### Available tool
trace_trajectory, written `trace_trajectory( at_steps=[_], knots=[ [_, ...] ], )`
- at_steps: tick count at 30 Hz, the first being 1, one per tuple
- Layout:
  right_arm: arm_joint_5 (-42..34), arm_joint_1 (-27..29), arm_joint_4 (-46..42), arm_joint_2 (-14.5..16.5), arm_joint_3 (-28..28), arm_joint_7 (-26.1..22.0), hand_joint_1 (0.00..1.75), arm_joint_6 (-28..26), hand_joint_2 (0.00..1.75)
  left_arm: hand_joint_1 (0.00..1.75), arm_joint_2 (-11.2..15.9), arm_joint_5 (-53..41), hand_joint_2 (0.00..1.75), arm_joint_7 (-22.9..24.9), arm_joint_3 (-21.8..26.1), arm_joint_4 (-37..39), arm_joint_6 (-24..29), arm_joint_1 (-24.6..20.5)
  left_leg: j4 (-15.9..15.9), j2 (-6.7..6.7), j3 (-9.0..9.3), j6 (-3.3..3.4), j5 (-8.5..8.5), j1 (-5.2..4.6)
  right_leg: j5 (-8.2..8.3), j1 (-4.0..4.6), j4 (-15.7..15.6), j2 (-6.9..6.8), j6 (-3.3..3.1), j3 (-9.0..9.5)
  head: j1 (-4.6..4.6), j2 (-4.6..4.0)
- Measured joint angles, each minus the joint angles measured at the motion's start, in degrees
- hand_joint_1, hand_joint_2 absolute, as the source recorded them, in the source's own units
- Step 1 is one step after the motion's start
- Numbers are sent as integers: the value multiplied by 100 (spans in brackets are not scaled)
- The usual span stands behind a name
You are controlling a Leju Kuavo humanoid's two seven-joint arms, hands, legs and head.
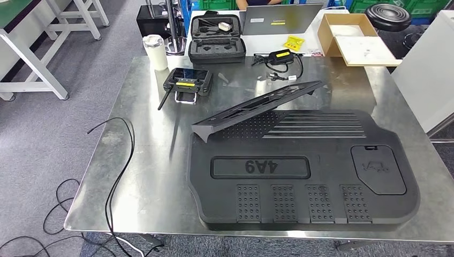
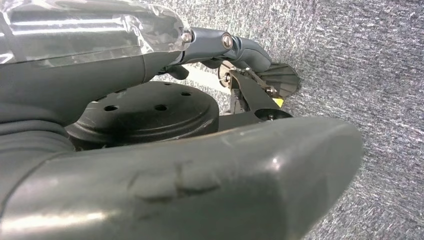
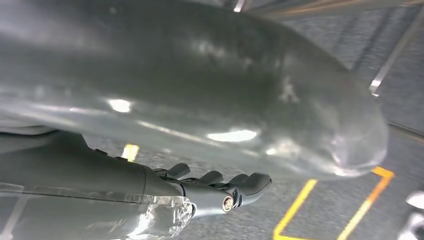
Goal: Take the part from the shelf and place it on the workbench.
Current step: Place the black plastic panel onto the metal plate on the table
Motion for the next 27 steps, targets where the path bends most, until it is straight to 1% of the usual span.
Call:
trace_trajectory(
  at_steps=[4, 7, 12, 15, 20, 27],
  knots=[
    [156, -59, 461, -16, 13, -37, 0, 0, 0, 0, 0, 86, 0, 1, -8, -5, -27, -1, 0, 0, 3, 0, 0, 0, 0, 0, 0, 0, 0, 3, 0, 0],
    [368, -142, 921, -56, 13, -230, 0, -1, 0, 0, 0, 162, 0, 16, -20, -7, -18, -1, 0, 1, 7, 0, 0, 0, 0, 0, 0, 1, 0, 5, -1, 0],
    [628, -301, 1772, -140, 13, -386, 0, 16, 0, 0, 9, 294, 0, 91, -35, -67, 157, 0, -1, 1, 14, 0, 0, 0, 0, 1, 0, 1, 0, 14, -1, 0],
    [710, -423, 2428, -244, 25, -361, 0, 164, 0, 0, 27, 332, 0, 113, -61, -129, 221, -1, -1, 1, 18, 0, 0, 1, 0, 1, 0, 1, 0, 17, -1, 0],
    [986, -570, 3419, -454, 146, -527, 0, 295, 0, 0, 80, 357, 0, 143, -168, -236, 244, -4, -1, 1, 22, 0, 0, 0, 0, 1, 0, 1, 0, 20, -1, 0],
    [1041, -635, 4057, -625, 220, -550, 0, 315, 0, 0, 110, 367, 0, 157, -191, -301, 250, -5, -1, 0, 21, 0, -1, -2, 0, 0, 0, 1, 0, 20, -1, 0]
  ],
)
